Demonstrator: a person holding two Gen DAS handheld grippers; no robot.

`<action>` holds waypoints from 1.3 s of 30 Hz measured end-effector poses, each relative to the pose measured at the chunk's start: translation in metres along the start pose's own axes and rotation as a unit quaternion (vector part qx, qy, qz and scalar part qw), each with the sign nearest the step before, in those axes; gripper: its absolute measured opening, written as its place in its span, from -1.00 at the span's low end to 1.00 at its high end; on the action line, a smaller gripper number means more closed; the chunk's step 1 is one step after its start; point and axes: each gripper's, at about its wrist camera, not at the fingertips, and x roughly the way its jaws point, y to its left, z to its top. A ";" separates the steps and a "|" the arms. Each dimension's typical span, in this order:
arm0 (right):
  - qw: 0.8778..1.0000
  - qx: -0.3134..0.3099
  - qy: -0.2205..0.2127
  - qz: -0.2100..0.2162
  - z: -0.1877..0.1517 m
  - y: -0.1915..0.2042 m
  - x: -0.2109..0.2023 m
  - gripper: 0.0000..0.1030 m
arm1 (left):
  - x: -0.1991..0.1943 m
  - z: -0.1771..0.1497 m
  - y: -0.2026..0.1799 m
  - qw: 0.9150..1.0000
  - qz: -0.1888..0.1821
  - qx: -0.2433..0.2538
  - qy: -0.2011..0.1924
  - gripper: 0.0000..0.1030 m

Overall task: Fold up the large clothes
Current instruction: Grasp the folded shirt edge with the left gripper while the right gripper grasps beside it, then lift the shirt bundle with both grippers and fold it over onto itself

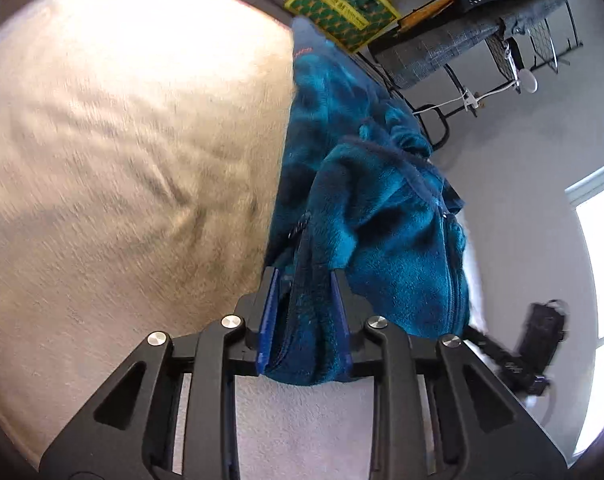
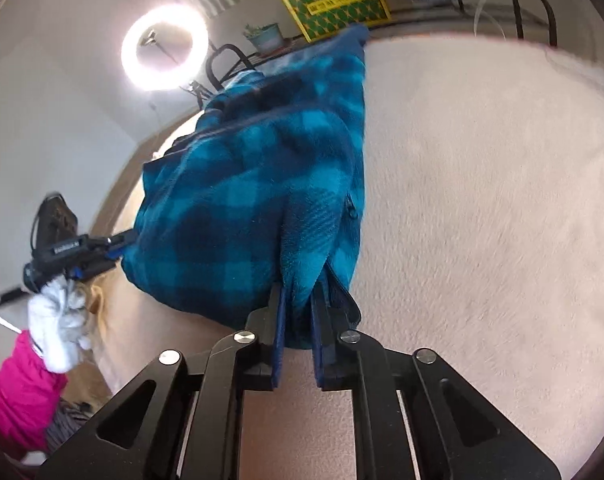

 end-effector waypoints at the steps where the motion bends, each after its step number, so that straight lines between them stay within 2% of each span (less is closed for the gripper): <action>1: 1.000 -0.016 -0.013 -0.019 0.001 0.006 -0.008 -0.73 | -0.006 0.002 -0.005 1.000 0.007 0.010 -0.012 -0.51; 3: 0.997 -0.053 -0.050 -0.038 0.010 0.019 -0.026 -0.74 | -0.016 0.007 -0.017 0.999 0.008 0.028 -0.033 -0.51; 6: 0.993 -0.086 -0.082 -0.011 0.027 0.037 -0.029 -0.74 | -0.015 0.018 -0.046 0.996 0.002 0.078 -0.042 -0.51; 9: 0.989 -0.115 -0.088 0.011 0.049 0.061 -0.004 -0.74 | 0.007 0.032 -0.070 0.995 -0.001 0.100 -0.027 -0.51; 12: 0.991 -0.123 -0.057 0.016 0.072 0.079 0.042 -0.74 | 0.034 0.043 -0.074 0.994 0.022 0.109 -0.016 -0.51; 15: 0.991 -0.133 -0.013 -0.013 0.077 0.080 0.082 -0.74 | 0.062 0.048 -0.067 0.991 0.058 0.120 0.001 -0.51; 17: 0.991 -0.131 0.015 -0.016 0.075 0.073 0.103 -0.74 | 0.077 0.045 -0.061 0.989 0.079 0.123 0.017 -0.52; 21: 0.997 -0.071 0.029 0.025 0.072 0.049 0.112 -0.75 | 0.086 0.044 -0.054 0.988 0.068 0.135 0.020 -0.50; 23: 0.996 -0.072 0.046 0.033 0.076 0.048 0.108 -0.75 | 0.082 0.047 -0.055 0.987 0.061 0.144 0.035 -0.50; 25: 0.994 -0.079 0.064 0.051 0.084 0.047 0.096 -0.74 | 0.073 0.056 -0.055 0.989 0.037 0.136 0.048 -0.50; 26: 0.993 -0.084 0.060 0.065 0.090 0.046 0.088 -0.74 | 0.069 0.063 -0.055 0.990 0.026 0.129 0.047 -0.50; 28: 0.992 -0.087 0.032 0.091 0.103 0.038 0.067 -0.68 | 0.053 0.084 -0.054 0.992 0.003 0.121 0.031 -0.35; 29: 0.992 -0.084 0.016 0.095 0.111 0.031 0.060 -0.50 | 0.046 0.097 -0.054 0.993 0.002 0.120 0.016 -0.13; 30: 0.992 -0.080 0.003 0.094 0.119 0.025 0.056 -0.25 | 0.044 0.108 -0.055 0.993 0.001 0.120 0.007 0.01; 32: 0.994 -0.067 -0.027 0.087 0.142 0.009 0.053 -0.11 | 0.043 0.137 -0.053 0.994 0.001 0.112 -0.012 0.02; 35: 0.995 -0.037 -0.050 0.076 0.179 -0.015 0.062 -0.11 | 0.056 0.187 -0.042 0.997 -0.021 0.068 -0.022 0.05; 39: 0.996 -0.008 -0.065 0.057 0.223 -0.044 0.086 -0.11 | 0.082 0.231 -0.031 0.998 -0.030 0.034 -0.032 0.09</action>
